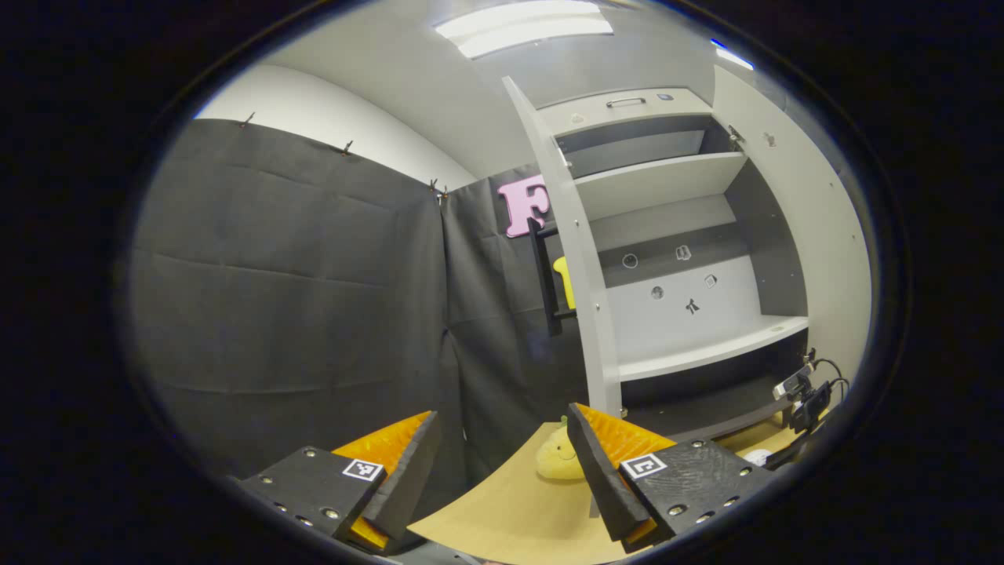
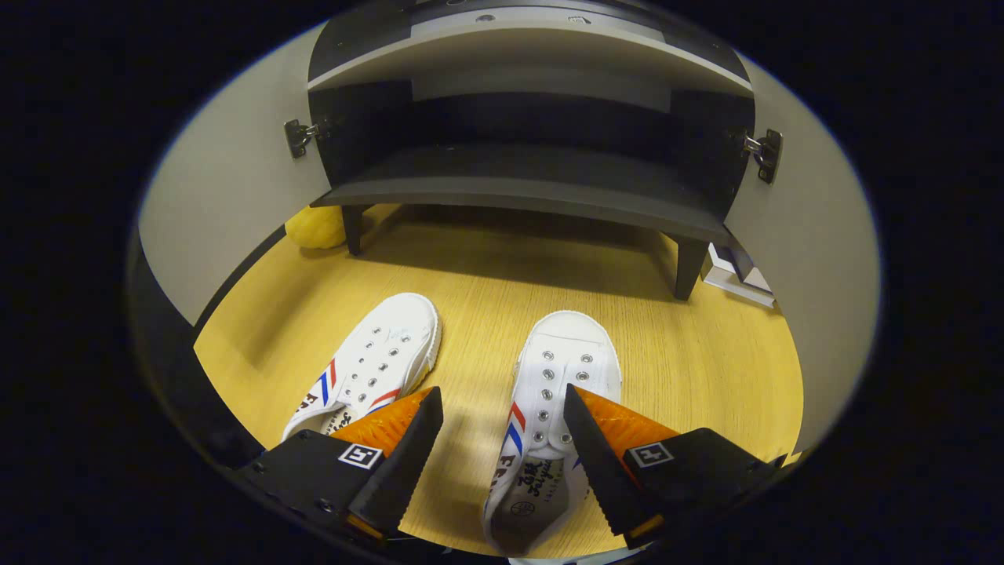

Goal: Grab one shoe with the right hand and put it into the shoe cabinet, grab the other shoe with the left hand and put it into the shoe cabinet; then close the right door with the right hand and the left door with the left hand.

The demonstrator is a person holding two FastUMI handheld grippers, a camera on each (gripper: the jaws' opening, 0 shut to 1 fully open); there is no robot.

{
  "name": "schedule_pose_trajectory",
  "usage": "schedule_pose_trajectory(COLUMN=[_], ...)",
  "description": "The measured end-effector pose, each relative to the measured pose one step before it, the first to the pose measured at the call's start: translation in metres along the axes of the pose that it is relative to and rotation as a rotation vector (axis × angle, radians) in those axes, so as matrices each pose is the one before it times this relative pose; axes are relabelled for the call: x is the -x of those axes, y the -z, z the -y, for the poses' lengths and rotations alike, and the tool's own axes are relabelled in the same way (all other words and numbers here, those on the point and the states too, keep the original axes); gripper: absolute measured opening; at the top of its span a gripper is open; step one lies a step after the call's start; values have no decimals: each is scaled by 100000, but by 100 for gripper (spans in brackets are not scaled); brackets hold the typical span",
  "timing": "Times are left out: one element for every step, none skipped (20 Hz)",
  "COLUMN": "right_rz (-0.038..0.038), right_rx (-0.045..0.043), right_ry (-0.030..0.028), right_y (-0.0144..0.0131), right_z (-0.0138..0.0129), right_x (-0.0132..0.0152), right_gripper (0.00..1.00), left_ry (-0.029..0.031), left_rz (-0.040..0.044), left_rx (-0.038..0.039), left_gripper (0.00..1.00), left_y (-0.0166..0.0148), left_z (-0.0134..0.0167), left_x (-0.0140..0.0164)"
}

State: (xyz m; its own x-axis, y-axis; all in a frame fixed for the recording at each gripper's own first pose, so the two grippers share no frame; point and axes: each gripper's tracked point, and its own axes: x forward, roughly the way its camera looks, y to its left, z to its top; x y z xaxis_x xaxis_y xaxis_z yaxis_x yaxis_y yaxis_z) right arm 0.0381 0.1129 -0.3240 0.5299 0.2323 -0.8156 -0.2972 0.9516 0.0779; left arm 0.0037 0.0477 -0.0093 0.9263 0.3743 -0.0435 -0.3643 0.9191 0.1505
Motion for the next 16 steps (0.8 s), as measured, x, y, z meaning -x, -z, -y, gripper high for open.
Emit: schedule_pose_trajectory(right_rz=[-2073, -803, -902, -1648, -2350, -4437, -912, -393, -247, -137, 909, 216, 345, -217, -516, -516], right_rx=[-546, 103, 808, 1474, 2018, 1753, 2274, 1117, 192, -331, -32, -1919, -1998, -3384, -731, 1169], right_ry=[-88, -6, 204, 286, -858, -785, 594, 1851, 1151, 426, 4146, 1799, 1354, -955, -822, -1315], right_y=[283, 60, -63, 377, 331, 879, 199, 16, -73, 84, -190, 81, -190, 99, 65, 114], right_z=[44, 33, 33, -14, -127, -336, -85, 97, -22, -84, 995, 537, 491, 9, -34, 69], right_x=[-188, -237, -209, -169, -261, -365, -284, -395, -66, -60, -356, -192, 356, 224, -608, 291], right_gripper=[94, 94, 98, 98, 98, 98, 92, 95, 92, 94, 93, 82, 63, 48, 36, 36], left_ry=[-220, -375, -315, -283, 14, -26, 112, -184, -312, -230, -81, -193, -186, 105, 210, 239], left_rz=[-271, -192, -123, -76, -223, -276, -381, -278, -60, 65, -202, -217, -177, -91, -205, -161], left_rx=[0, -152, -85, 59, 138, 171, 45, -181, -219, 129, 128, -31, 62, 408, 418, 214], left_gripper=[94, 94, 94, 94, 94, 94, 94, 94, 94, 94, 94, 94, 94, 94, 94, 94], left_y=[184, 195, 75, 60, 51, -42, 90, 69, -137, -257, 238, 227, -89, -33, 186, -25], left_z=[-40, -143, -8, -67, 89, 6, 31, -128, 24, 12, 31, -115, 43, 35, 54, 30], left_x=[-77, -113, -5, -50, 4, 27, 7, 2, 69, 63, -144, -96, 99, -17, -60, -6])
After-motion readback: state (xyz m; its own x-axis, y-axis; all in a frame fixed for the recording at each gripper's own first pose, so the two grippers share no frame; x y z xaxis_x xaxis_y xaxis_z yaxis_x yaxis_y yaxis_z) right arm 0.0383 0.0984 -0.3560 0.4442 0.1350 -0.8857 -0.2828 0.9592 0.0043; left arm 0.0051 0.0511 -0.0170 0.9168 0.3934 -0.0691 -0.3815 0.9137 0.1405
